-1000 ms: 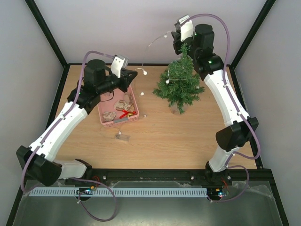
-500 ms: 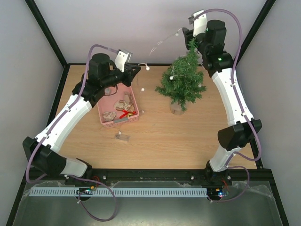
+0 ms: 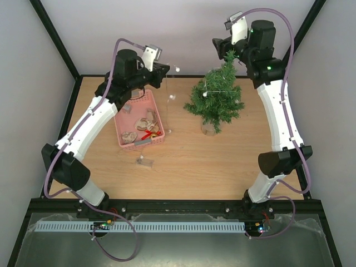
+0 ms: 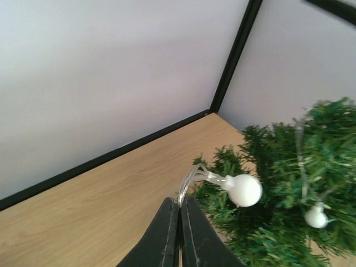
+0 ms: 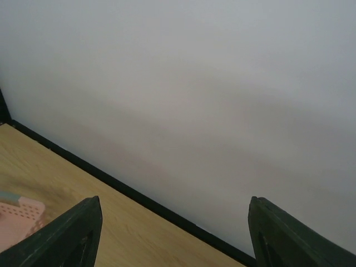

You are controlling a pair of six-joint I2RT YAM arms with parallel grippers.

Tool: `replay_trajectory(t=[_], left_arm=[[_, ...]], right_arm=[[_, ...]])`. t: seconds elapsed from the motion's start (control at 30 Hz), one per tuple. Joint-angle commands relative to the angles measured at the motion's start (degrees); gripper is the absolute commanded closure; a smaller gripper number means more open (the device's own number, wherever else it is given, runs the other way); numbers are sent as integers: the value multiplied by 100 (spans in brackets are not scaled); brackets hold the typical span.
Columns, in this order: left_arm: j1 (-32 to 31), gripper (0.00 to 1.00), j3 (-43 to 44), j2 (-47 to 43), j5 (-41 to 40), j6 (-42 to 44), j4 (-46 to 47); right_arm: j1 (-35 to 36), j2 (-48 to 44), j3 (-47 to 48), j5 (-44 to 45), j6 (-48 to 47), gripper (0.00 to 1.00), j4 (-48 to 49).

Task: Decorate the small christmas tree
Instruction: Wrap the decoration item around the Christmas tree.

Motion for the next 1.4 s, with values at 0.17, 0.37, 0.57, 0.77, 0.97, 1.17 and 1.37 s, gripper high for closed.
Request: replay_trajectory(t=[0.17,0.37,0.57,0.77,0.97,1.17,1.37], left_arm=[[149,98,76,14,264,-14,-208],[153,98,64,-292,495,-154,128],[157,98,629,-20,160,-20,20],[157,98,1101,202,132,-80,199],[157,98,1216,320,83,-136,269],[157,98,1320,408,31,-123,278],[189,98,1863,662,-215,32,234]], right_arm=[[-81,-109,471,-63,633,30,-404],[-68,-463,368,-49,1984,34,-327],[26,-992,-424,-67,2611,40,-222],[93,-1353,-697,429,2503,36,12],[87,-860,-14,444,2320,34,51],[88,-604,438,593,2423,34,-9],[217,-911,25,477,2585,38,-338]])
